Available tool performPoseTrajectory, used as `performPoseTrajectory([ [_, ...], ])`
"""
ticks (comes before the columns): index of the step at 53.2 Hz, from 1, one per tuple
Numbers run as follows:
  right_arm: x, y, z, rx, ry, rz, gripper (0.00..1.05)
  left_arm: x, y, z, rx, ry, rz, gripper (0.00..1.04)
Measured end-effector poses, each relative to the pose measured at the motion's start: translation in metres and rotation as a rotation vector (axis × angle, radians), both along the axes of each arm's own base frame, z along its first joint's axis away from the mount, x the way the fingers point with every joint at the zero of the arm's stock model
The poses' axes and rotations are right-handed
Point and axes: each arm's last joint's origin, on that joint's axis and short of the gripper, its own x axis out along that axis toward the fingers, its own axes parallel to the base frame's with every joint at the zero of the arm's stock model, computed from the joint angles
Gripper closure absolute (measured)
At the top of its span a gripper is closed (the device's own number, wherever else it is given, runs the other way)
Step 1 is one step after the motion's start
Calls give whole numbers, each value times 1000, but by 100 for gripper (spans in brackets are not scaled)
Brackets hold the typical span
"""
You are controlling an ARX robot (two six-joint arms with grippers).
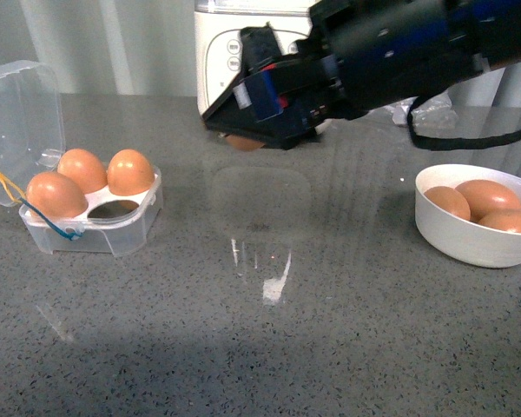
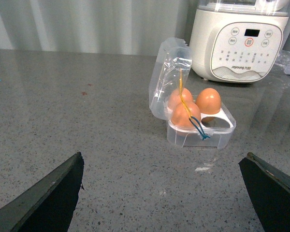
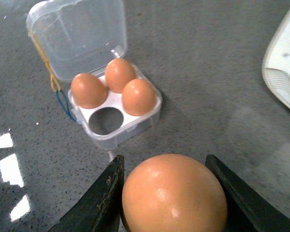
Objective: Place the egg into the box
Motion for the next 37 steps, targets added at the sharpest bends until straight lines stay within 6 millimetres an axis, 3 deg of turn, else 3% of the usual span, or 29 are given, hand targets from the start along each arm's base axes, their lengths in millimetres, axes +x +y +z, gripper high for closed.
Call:
performPoseTrajectory([
  [25, 23, 58, 0, -82, -82, 201, 61, 0, 0, 0, 0, 0, 0, 7],
  [37, 32, 69, -5, -57, -70, 239, 61, 0, 0, 0, 0, 0, 0, 7],
])
